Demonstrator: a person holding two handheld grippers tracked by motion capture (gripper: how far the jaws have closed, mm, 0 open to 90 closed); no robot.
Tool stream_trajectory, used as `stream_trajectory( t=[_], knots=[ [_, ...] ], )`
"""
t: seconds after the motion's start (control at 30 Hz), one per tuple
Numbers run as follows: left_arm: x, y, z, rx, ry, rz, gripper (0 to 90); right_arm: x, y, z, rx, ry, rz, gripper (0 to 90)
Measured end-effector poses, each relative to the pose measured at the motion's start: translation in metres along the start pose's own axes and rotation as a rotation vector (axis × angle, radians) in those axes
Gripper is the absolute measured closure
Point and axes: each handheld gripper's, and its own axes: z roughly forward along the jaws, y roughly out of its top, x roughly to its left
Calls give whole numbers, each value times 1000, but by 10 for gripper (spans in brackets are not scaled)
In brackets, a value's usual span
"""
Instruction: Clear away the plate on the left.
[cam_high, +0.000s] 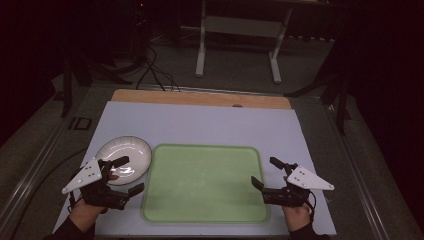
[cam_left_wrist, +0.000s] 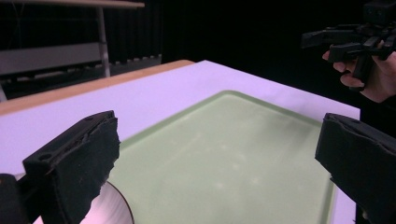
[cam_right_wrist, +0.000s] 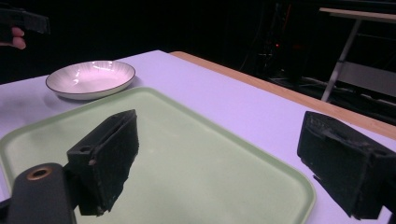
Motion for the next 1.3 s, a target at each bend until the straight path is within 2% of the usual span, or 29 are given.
stream_trajectory(
  t=[0.1,0.13,0.2,0.33,0.43,0.53,0.6,0.63,0.77,0.8,0.83,0.97,1.2,1.3],
  knots=[
    [-1,0,1,12,4,-2,0,1,0,0,4,-6,-8,125],
    [-3,2,0,33,-2,13,0,2,0,1,4,5,-6,125],
    [-5,2,0,41,-10,28,0,2,0,1,4,6,-8,124],
    [-10,5,3,76,-19,35,0,5,1,2,9,16,-16,125],
    [-16,9,7,107,-43,50,0,5,1,2,6,18,-15,125],
    [-23,16,11,123,-87,48,0,6,1,2,6,19,-13,126],
    [-25,19,12,125,-102,51,0,6,1,2,5,20,-14,126],
    [-28,25,14,132,-123,55,0,7,2,2,5,21,-19,126],
    [-29,41,13,131,-149,60,0,9,2,4,7,24,-24,126],
    [-29,41,13,131,-149,60,4,10,3,4,7,25,-29,126],
    [-29,49,13,123,-150,75,6,11,3,4,7,27,-33,126],
    [-29,62,14,125,-151,102,6,14,5,4,-2,29,-53,126],
    [-27,77,17,129,-156,114,7,15,6,4,-18,55,-52,126],
    [-25,81,16,124,-159,102,8,16,6,5,-19,57,-57,126]
  ],
)
